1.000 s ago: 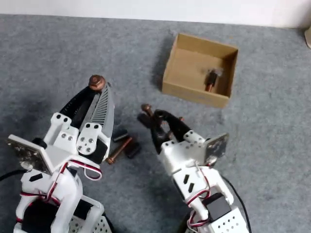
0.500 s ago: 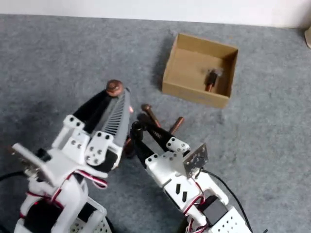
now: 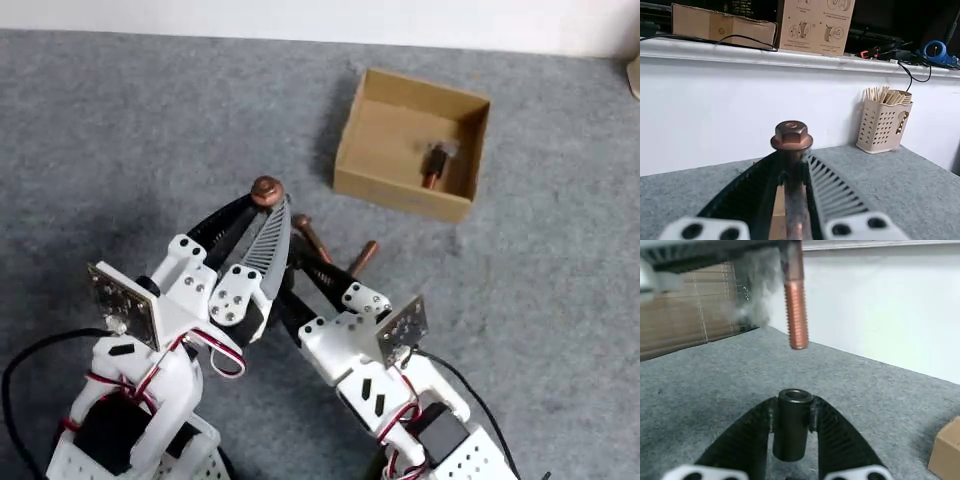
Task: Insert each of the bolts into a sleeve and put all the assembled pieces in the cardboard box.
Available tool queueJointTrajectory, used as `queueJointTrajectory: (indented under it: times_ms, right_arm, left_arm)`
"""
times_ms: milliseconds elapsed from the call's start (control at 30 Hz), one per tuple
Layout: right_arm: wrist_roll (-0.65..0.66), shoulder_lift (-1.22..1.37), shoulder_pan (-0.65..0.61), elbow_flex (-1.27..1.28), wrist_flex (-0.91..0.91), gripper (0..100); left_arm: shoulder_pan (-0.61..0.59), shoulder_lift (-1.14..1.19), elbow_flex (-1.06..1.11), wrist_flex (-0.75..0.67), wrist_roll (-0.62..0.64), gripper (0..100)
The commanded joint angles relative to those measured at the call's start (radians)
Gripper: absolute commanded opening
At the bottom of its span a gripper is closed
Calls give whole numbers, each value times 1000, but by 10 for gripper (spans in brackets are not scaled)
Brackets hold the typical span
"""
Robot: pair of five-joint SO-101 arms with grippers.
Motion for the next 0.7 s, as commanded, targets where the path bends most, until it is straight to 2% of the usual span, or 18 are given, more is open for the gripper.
queueJointTrajectory:
  times_ms: [0, 133, 267, 667]
  right_arm:
    - [12, -5, -7, -44, -28, 4]
    - [12, -5, 25, -42, -27, 4]
    - [12, -7, 62, -44, -27, 4]
    - [11, -7, 54, -50, -27, 4]
  left_arm:
    - [38, -8, 5, 11, 3, 5]
    - [64, -8, 13, 75, 3, 5]
    - [67, -8, 19, 77, 3, 5]
    - [59, -7, 28, 83, 2, 5]
